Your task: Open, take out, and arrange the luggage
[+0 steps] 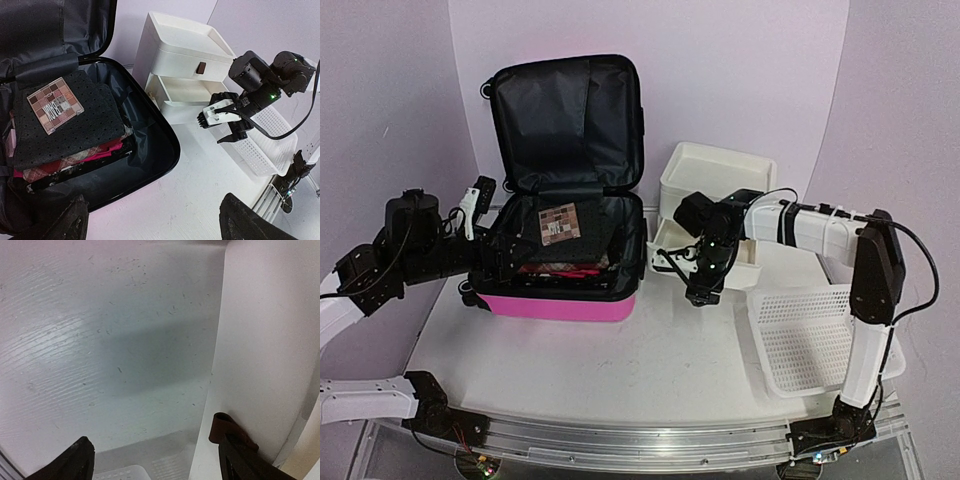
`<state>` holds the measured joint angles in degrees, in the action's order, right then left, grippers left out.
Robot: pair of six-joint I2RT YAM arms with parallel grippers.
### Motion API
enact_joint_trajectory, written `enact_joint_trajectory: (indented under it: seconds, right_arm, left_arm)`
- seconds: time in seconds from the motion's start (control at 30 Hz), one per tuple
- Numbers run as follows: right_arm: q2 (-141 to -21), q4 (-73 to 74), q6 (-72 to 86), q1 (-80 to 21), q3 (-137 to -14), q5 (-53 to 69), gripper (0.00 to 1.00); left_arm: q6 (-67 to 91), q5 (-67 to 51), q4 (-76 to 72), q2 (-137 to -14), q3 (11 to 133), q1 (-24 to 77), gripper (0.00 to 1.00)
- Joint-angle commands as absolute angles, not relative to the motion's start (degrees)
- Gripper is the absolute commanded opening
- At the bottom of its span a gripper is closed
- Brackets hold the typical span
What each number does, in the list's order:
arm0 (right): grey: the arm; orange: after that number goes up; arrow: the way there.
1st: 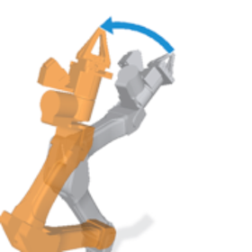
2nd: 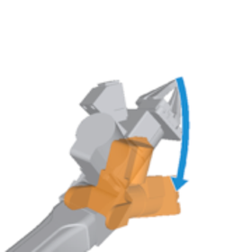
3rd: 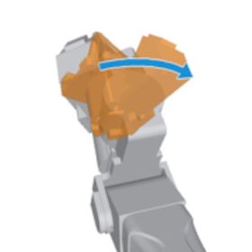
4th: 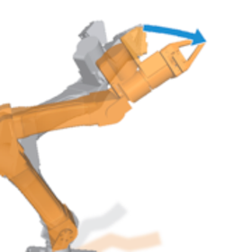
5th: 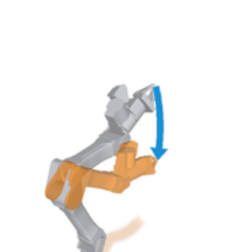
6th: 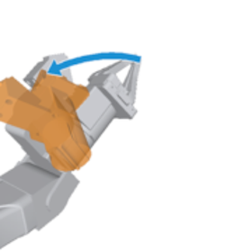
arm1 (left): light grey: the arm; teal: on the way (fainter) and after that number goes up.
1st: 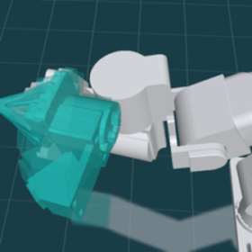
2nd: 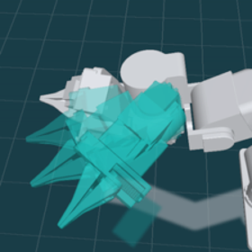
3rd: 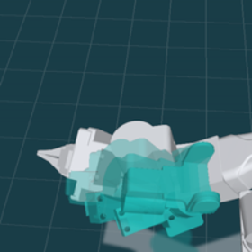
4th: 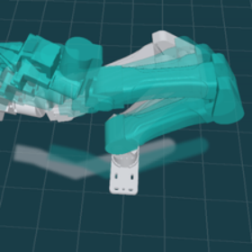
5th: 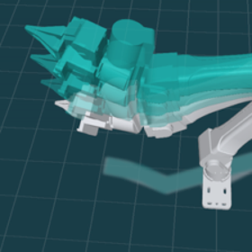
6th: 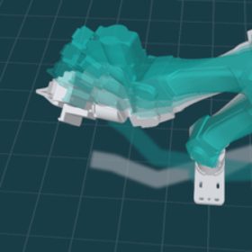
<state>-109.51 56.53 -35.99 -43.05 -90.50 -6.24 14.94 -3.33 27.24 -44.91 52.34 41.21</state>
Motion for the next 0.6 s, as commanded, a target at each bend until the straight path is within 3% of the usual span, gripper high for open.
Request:
enact_joint_trajectory:
  seconds: [0.0, 0.2, 0.37, 0.43, 0.57]
  right_arm:
    - [-111.5, 46.7, -35.6, -41.0, -93.9, -16.4, 0.9]
    - [-111.2, 44.0, -34.5, -40.4, -93.8, -18.9, 0.9]
    - [-101.8, 45.9, -21.3, -40.5, -91.8, 1.8, 0.92]
    - [-98.3, 46.0, -12.8, -40.1, -92.2, -2.3, 0.98]
    - [-93.6, 46.8, 2.9, -33.9, -94.6, -13.2, 0.98]
  left_arm:
    - [14.8, -3.0, 27.2, -44.4, 53.1, 41.2, 0.91]
    - [16.0, -3.9, 27.4, -44.2, 53.0, 41.2, 0.91]
    - [16.7, -4.9, 27.3, -45.7, 52.5, 41.2, 0.91]
    - [17.2, -5.7, 27.2, -46.7, 52.6, 41.2, 0.91]
    - [18.8, -7.8, 25.3, -49.9, 53.0, 41.2, 0.91]
